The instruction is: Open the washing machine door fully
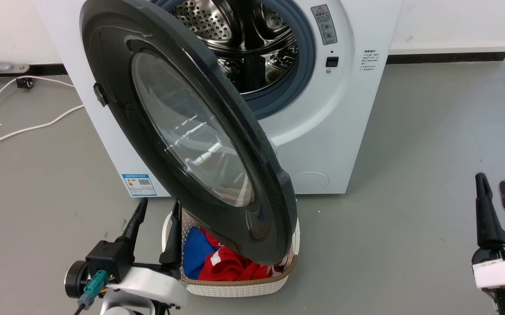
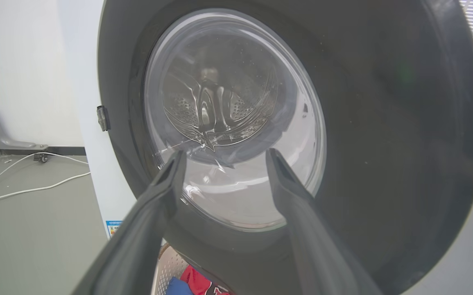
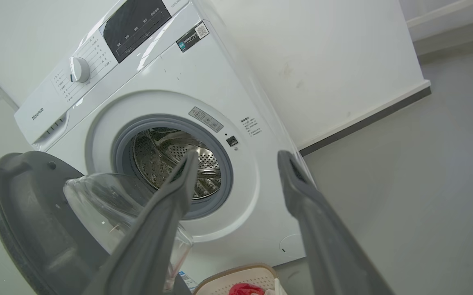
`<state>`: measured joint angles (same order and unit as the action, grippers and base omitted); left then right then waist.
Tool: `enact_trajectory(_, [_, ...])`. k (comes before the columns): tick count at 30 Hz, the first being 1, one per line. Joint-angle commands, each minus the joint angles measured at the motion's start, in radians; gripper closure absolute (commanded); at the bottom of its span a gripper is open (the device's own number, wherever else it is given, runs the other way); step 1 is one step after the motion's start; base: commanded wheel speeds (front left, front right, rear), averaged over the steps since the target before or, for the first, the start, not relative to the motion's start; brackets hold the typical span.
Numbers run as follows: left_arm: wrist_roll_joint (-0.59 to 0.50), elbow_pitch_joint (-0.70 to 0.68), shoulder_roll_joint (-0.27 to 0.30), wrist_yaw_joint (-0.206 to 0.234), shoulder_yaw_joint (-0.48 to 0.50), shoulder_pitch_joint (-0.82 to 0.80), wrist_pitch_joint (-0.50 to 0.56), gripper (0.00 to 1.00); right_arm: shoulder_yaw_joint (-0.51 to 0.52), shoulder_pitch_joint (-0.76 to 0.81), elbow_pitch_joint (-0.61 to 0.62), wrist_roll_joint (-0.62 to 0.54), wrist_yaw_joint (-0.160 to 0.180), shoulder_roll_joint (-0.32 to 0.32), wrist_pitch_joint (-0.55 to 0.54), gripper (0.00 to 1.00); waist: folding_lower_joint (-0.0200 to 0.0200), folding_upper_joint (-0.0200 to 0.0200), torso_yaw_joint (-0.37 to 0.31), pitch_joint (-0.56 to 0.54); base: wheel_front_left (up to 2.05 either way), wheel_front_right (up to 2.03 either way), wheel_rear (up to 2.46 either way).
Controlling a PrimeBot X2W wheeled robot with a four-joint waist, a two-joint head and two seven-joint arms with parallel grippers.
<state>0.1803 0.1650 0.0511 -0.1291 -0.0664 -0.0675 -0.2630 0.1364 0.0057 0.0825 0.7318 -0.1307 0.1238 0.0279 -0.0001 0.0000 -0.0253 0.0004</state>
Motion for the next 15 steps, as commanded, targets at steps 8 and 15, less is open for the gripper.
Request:
enact_trajectory(8, [-0.03,-0.001,0.007,-0.002,0.021,0.004,-0.003,0.0,-0.082,0.059,0.082,-0.411,0.0,0.03,0.07,0.0,0.0001,0.0,0.001,-0.001,0.0,0.0,0.0])
enact_trajectory(15, [-0.04,0.003,0.012,-0.002,0.031,0.005,-0.003,0.0,-0.133,0.103,0.037,-0.518,0.0,0.01,0.087,0.0,0.0001,0.0,0.0,-0.002,0.0,0.0,0.0])
